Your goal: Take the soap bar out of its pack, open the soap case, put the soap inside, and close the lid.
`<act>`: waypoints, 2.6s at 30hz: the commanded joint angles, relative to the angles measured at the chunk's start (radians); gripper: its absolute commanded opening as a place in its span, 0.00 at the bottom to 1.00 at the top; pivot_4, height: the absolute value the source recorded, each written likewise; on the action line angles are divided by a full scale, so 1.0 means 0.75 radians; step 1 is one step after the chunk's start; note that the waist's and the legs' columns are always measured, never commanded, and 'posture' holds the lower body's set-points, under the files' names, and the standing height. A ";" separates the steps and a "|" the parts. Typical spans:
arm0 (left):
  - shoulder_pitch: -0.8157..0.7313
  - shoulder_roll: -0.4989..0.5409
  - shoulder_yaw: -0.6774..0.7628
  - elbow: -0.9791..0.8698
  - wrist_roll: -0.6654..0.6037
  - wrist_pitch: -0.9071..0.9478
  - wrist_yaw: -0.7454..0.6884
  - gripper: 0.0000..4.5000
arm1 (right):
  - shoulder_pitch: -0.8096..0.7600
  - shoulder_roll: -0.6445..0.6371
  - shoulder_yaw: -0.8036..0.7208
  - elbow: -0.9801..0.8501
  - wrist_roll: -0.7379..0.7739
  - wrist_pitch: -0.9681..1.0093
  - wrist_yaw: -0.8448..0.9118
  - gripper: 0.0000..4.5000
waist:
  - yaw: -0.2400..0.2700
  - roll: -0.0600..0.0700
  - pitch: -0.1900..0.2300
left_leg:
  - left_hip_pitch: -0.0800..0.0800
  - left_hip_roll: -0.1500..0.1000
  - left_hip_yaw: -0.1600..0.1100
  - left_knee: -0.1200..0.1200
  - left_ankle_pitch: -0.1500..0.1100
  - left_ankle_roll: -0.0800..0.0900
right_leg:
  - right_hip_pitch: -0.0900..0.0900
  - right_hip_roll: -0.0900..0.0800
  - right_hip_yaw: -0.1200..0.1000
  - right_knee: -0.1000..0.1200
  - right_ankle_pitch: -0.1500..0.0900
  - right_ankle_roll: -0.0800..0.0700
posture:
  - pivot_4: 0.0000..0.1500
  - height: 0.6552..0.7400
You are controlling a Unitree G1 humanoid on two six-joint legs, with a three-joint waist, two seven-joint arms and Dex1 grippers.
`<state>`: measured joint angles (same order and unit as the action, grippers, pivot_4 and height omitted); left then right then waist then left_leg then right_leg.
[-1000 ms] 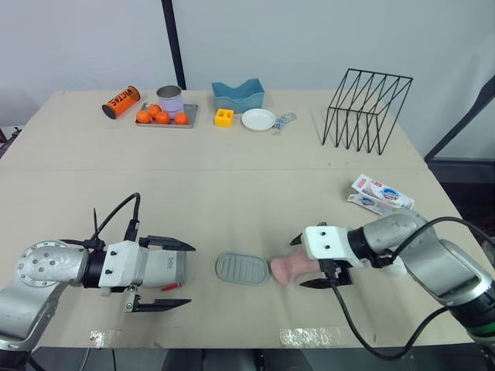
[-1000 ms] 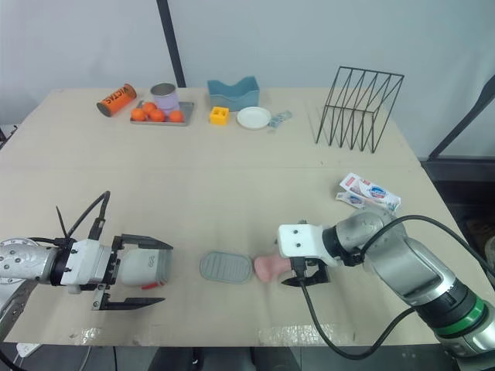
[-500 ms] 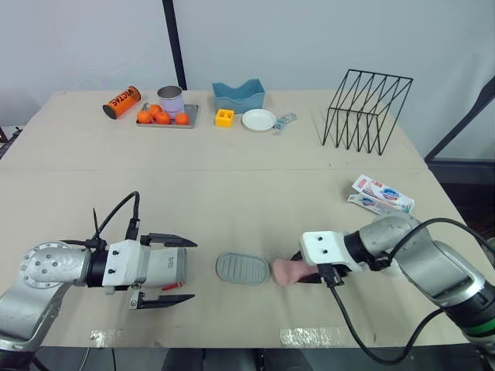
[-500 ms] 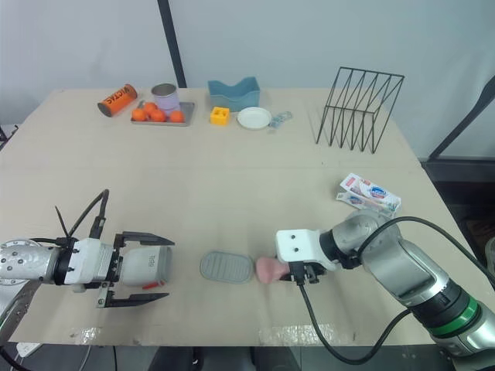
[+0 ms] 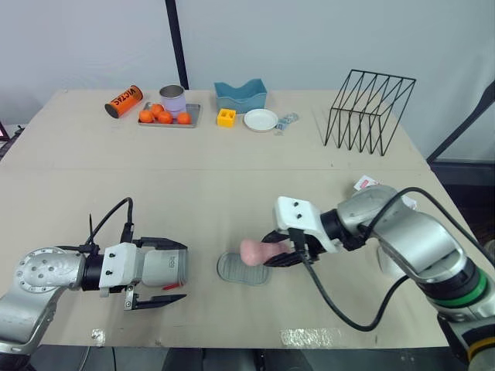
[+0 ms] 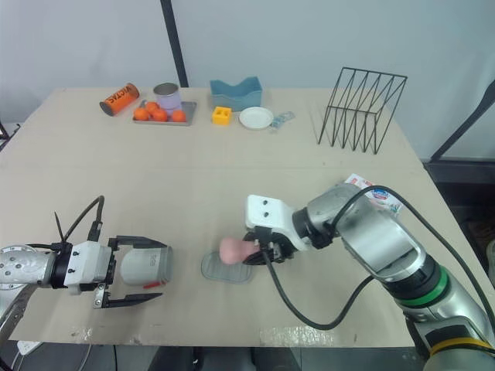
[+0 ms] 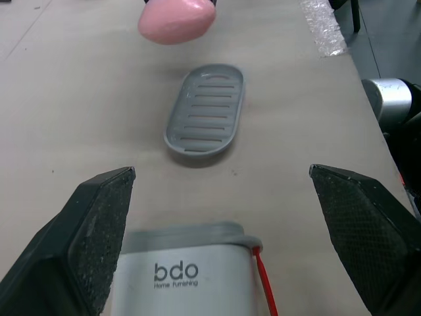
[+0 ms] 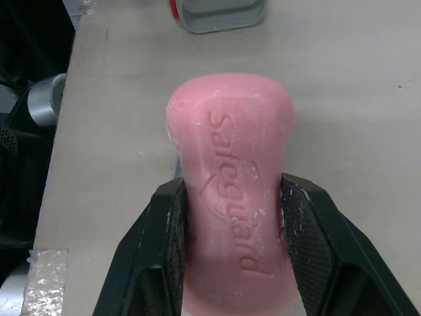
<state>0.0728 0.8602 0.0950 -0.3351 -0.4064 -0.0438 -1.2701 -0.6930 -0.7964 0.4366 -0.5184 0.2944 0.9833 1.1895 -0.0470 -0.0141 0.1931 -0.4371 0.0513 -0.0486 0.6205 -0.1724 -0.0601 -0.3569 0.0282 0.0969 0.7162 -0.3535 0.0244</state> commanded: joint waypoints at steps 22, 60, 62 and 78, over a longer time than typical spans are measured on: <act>0.080 0.070 0.106 -0.103 -0.032 0.046 0.017 1.00 | -0.117 0.209 0.192 0.004 0.046 0.184 -0.205 0.40 | -0.002 0.000 0.000 | -0.002 0.001 0.001 -0.001 0.000 0.000 | -0.004 0.000 0.000 0.001 0.000 -0.001 | 1.00 1.00; -0.031 0.099 0.119 0.085 0.012 -0.027 -0.025 1.00 | 0.008 0.050 0.100 -0.045 0.167 0.192 -0.260 0.98 | -0.004 0.000 0.000 | -0.004 0.002 0.004 -0.003 0.000 0.000 | -0.009 0.000 0.002 0.001 0.001 -0.001 | 1.00 1.00; -0.032 0.117 0.135 0.099 -0.008 -0.019 -0.047 1.00 | 0.029 0.041 0.124 -0.037 0.141 0.165 -0.265 0.98 | -0.005 0.000 0.000 | -0.004 0.003 0.005 -0.003 0.000 0.000 | -0.010 0.001 0.002 0.001 0.001 -0.002 | 1.00 1.00; 0.028 0.194 0.181 0.194 0.009 -0.060 -0.161 1.00 | 0.062 0.030 0.126 0.005 0.108 0.015 -0.243 0.98 | -0.003 0.000 0.000 | -0.004 0.003 0.005 -0.003 0.000 0.000 | -0.011 0.001 0.002 0.001 0.001 -0.002 | 1.00 1.00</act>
<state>0.0900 0.9958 0.2150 -0.2013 -0.4120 -0.0543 -1.3831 -0.6481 -0.7655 0.5487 -0.5024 0.3811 1.0203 0.9994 -0.0496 -0.0144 0.1929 -0.4403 0.0538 -0.0449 0.6180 -0.1723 -0.0602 -0.3648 0.0292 0.0981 0.7170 -0.3530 0.0232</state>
